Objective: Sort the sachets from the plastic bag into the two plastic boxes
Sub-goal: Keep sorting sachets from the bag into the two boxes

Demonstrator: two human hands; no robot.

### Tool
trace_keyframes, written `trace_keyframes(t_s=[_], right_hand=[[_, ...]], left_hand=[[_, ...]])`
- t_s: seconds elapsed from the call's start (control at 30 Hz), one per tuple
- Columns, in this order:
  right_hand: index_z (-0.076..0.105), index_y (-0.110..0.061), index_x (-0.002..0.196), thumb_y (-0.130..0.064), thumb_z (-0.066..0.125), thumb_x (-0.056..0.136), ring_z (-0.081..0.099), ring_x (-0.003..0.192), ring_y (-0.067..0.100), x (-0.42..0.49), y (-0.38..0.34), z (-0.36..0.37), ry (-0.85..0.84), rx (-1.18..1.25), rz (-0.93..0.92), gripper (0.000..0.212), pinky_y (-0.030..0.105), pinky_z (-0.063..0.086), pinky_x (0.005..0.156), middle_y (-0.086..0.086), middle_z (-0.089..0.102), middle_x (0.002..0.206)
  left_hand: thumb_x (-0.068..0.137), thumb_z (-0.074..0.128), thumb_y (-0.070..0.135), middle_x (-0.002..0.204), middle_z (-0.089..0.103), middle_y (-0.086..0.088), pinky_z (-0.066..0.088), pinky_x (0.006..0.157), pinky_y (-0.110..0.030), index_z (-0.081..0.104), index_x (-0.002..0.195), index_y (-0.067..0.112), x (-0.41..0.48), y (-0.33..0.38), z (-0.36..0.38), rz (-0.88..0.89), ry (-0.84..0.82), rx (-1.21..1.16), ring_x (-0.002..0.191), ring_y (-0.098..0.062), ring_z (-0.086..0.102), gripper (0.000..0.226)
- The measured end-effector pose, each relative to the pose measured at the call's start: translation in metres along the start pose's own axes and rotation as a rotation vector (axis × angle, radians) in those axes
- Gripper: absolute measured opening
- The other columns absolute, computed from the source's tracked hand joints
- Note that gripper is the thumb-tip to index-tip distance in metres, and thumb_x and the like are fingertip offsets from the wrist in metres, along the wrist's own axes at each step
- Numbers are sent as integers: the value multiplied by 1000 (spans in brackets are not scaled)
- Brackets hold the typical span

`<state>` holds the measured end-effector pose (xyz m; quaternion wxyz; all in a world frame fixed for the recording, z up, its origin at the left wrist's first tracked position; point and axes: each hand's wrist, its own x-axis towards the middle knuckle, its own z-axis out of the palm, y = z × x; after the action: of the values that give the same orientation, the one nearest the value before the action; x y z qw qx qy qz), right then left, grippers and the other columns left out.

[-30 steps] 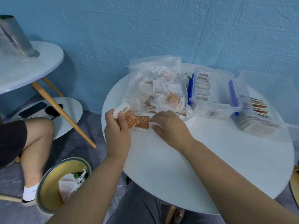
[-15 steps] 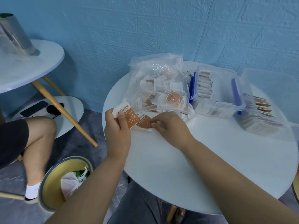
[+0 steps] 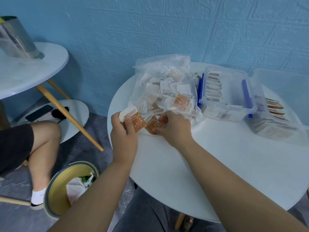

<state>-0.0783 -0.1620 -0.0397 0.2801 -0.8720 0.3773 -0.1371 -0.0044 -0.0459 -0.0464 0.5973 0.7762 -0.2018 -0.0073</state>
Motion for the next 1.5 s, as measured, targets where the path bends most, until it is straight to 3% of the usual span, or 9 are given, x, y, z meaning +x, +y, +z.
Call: trace_keyframes(t_s=[0.17,0.33,0.47,0.63,0.77,0.97,1.13,1.33,1.5], right_hand=[[50,-24,91,-7,67,78,49,73,11,-11,7,-18,-37,347,-8,27,22,39,67,-8,52,81],[62,-25,96,-3,62,85,61,75,12,-34,27,-54,-70,652,-7,25,7,42,58,-3,66,89],[64,-21,90,1,61,84,67,73,8,-50,36,-64,-77,913,21,23,17,52,67,-6,72,76],[63,-23,84,-2,64,83,58,75,12,-55,51,-54,86,878,42,22,23,47,68,18,64,88],[60,-19,86,-1,64,83,59,73,13,-56,64,-50,161,919,86,18,22,48,62,5,66,85],[60,-12,91,3,64,81,66,86,15,-53,67,-46,188,892,4,18,23,53,76,-2,71,94],[57,-13,88,9,60,83,69,82,19,-55,67,-49,179,984,-61,22,29,54,79,1,71,86],[58,-28,89,2,64,82,63,79,9,-57,70,-46,214,681,-167,31,18,48,75,-16,67,86],[60,-32,105,-7,62,83,58,97,2,-58,75,-43,245,491,-338,34,14,44,86,-12,60,103]], left_hand=[[98,41,27,105,55,6,46,70,-14,41,106,23,1,1,0,-18,17,-27,94,-10,56,9],[97,43,27,92,56,18,45,70,-9,45,105,24,-4,7,0,58,-27,-35,84,4,57,8],[96,44,26,92,57,21,44,66,-4,48,104,26,-19,26,20,70,-153,-111,82,15,57,8],[97,43,18,94,63,4,52,80,-33,53,95,32,-43,48,58,-245,-297,-436,89,-15,63,18],[96,40,7,95,63,-13,53,75,-36,56,98,14,-52,51,72,-582,-354,-800,85,-22,64,17],[91,43,-1,93,62,-17,52,87,-41,57,102,0,-55,45,76,-619,-365,-913,92,-29,62,18],[86,53,14,95,66,0,48,88,-33,59,93,21,-48,38,60,-353,-520,-575,98,-17,61,12],[68,69,43,114,53,16,36,87,-4,44,121,36,-38,28,43,386,-557,14,105,6,48,59],[75,66,29,93,59,12,41,74,-7,58,102,29,-35,14,47,482,-485,98,87,3,53,28]])
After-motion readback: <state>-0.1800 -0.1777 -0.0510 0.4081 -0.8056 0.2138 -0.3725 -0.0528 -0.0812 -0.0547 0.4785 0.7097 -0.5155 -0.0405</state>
